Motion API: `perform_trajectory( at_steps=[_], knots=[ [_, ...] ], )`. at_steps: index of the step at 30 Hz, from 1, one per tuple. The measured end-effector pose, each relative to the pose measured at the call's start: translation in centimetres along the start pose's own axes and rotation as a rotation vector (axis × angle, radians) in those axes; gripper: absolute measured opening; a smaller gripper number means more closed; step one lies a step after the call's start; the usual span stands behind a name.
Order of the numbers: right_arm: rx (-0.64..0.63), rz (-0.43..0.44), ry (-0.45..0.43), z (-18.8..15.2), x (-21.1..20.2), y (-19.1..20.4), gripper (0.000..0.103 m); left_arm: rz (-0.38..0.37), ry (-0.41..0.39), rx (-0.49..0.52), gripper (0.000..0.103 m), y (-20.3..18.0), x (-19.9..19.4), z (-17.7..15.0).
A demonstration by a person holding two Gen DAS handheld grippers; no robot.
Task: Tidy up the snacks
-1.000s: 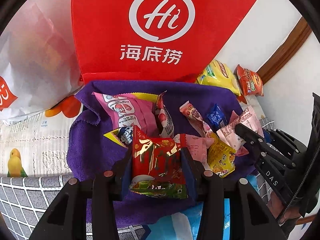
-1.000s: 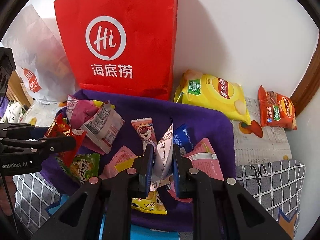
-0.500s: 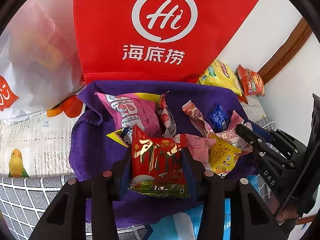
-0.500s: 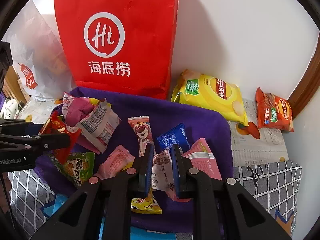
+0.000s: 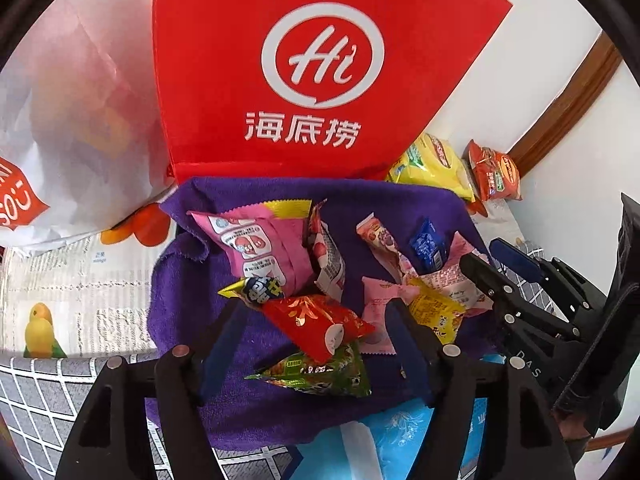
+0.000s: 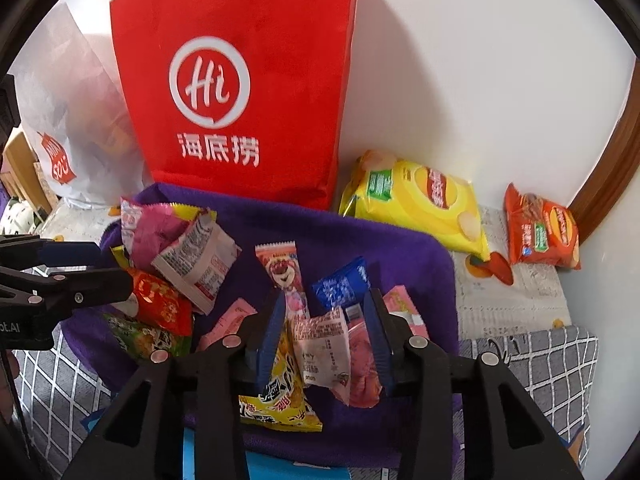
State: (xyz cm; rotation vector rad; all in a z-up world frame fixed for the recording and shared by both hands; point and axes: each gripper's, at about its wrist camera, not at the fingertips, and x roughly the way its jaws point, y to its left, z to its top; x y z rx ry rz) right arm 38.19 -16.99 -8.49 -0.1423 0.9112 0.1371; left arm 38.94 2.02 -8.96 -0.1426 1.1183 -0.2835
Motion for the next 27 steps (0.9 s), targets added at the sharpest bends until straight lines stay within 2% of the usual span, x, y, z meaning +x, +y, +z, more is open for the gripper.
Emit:
perform_trajectory(
  at_steps=[8,17,19,20,27],
  knots=[
    [0.029,-0.021,-0.041,0.6,-2.0,-0.7,0.054,0.054,-0.048,0.034,0.073,-0.9,-2.0,0.0],
    [0.114,-0.019,-0.032,-0.6,-5.4,-1.7,0.057,0.095,-0.108,0.058,0.074,-2.8,-5.4,-0.7],
    [0.125,-0.007,-0.032,-1.0,-6.5,-1.6,0.057,0.095,-0.131,0.051,0.075,-3.2,-6.9,-1.2],
    [0.131,-0.005,-0.037,-1.3,-7.3,-1.5,0.057,0.094,-0.136,0.048,0.079,-3.4,-7.5,-1.5],
    [0.167,-0.007,-0.073,-3.4,-12.0,-0.8,0.059,0.103,-0.174,0.073,0.082,-5.0,-11.7,-5.1]
  ],
)
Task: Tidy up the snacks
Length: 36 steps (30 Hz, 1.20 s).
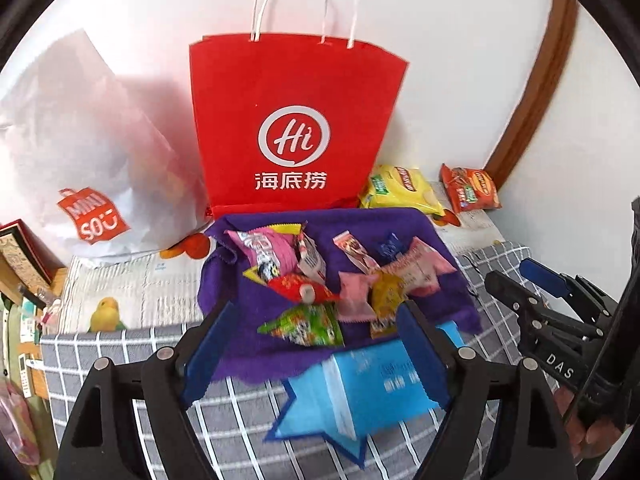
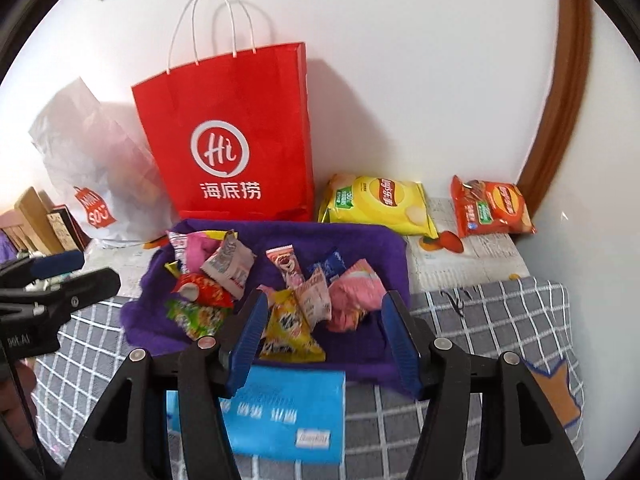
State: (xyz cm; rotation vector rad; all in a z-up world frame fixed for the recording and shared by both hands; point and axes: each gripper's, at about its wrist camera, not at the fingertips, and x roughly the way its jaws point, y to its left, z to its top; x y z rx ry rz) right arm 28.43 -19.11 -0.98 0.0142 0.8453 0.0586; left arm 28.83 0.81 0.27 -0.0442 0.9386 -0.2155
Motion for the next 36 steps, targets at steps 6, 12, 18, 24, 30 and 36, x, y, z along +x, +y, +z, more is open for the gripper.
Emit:
perform_trajectory(
  at_steps=[6,12,18,24,30,36],
  knots=[
    [0.003,-0.029,-0.029,-2.5,-4.4,0.4,0.067,0.028,-0.049,-0.012,0.086,-1.0,-3.9,-3.4],
    [-0.003,-0.018,-0.043,-5.7,-8.4,0.1,0.078,0.053,-0.101,-0.022,0.089,-2.3,-7.2,-7.3],
    [-0.025,-0.038,-0.094,-9.0,-12.0,0.0,0.096,0.084,-0.146,-0.005,0.096,-4.4,-10.0,-10.6],
    [-0.015,-0.050,-0.079,-11.7,-13.7,-0.7,0.098,0.117,-0.190,-0.002,0.096,-6.2,-12.5,-13.3],
    [0.002,-0.035,-0.102,-13.6,-15.8,-1.4,0.098,0.141,-0.205,-0.002,0.096,-7.4,-13.7,-15.4],
    [0.015,-0.043,-0.121,-15.1,-17.7,-1.8,0.098,0.152,-0.219,0.000,0.096,-8.3,-14.9,-16.8]
  ],
)
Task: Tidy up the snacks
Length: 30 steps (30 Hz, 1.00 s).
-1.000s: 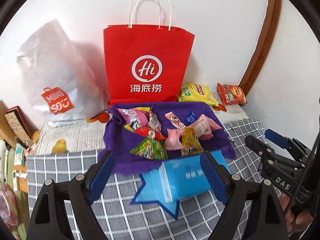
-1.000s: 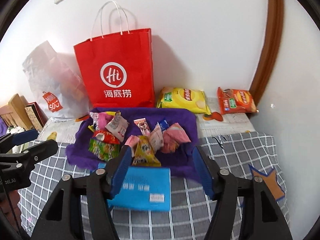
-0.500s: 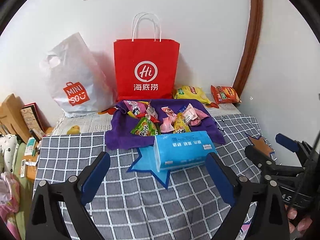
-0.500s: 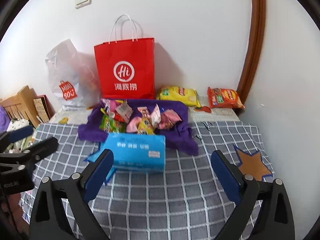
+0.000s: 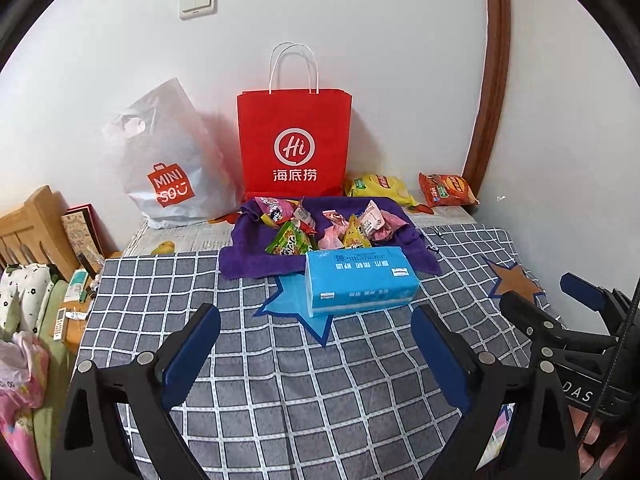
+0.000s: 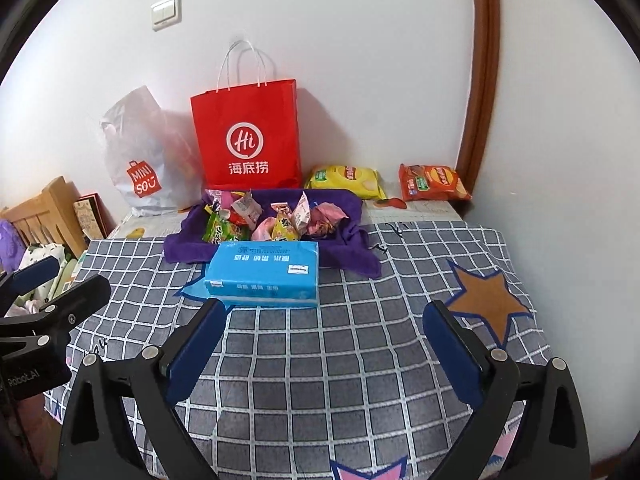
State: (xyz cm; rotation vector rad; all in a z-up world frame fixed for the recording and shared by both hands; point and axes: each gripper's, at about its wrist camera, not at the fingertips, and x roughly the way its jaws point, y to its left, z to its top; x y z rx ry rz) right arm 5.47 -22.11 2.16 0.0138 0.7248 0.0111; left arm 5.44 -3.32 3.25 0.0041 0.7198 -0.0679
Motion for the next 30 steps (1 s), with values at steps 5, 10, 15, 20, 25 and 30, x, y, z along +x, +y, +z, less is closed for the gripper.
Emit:
perform_trajectory(
  at_steps=[5,10,15,20,25,30],
  knots=[
    [0.013,-0.005,-0.010,-0.9,-1.1,-0.6,0.098,0.013,-0.019,-0.007,0.096,0.0,-1.1,-0.7],
    [0.014,-0.004,-0.014,-1.4,-1.8,-0.7,0.098,0.010,-0.016,-0.020,0.096,0.4,-1.5,-1.0],
    [0.018,0.008,-0.017,-1.5,-2.4,-0.7,0.098,0.006,-0.022,-0.028,0.096,0.6,-2.0,-1.1],
    [0.020,0.010,-0.023,-1.5,-2.8,-0.7,0.098,0.006,-0.021,-0.029,0.096,0.6,-2.1,-1.1],
    [0.021,0.017,-0.022,-1.6,-2.9,-0.8,0.098,0.005,-0.020,-0.028,0.096,0.4,-2.3,-1.1],
    [0.021,0.020,-0.018,-1.7,-2.8,-0.9,0.098,0.008,-0.019,-0.025,0.096,0.4,-2.3,-1.0]
  ],
)
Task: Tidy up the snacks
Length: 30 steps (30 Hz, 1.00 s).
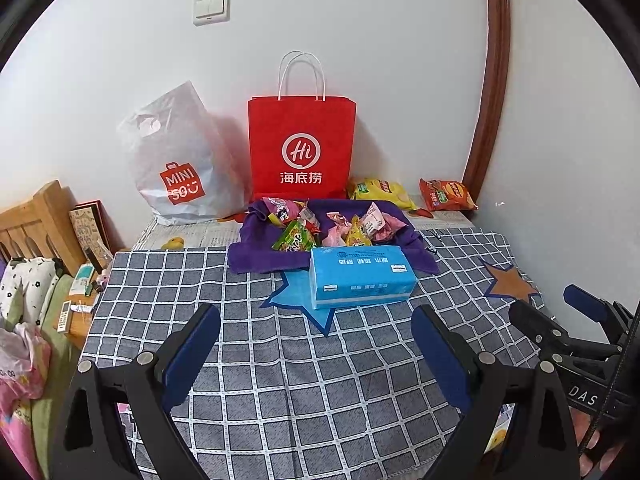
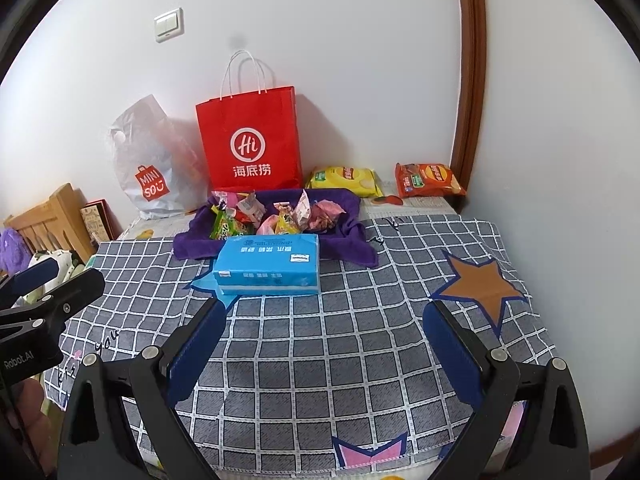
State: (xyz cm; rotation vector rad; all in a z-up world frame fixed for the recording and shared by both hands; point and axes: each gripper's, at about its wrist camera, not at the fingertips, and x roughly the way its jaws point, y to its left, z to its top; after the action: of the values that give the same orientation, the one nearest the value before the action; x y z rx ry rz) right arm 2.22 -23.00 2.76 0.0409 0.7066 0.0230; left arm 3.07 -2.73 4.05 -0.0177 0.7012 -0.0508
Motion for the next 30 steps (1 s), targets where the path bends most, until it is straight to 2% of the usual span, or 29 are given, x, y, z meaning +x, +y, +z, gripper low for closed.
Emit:
perform_trajectory(
  at_steps=[30],
  knots=[
    [0.005,-0.001,0.003,-0.21,0.08,-0.24,0.098,-0.015,0.004,0.002,0.097,-0.20,0.01,-0.08]
  ],
)
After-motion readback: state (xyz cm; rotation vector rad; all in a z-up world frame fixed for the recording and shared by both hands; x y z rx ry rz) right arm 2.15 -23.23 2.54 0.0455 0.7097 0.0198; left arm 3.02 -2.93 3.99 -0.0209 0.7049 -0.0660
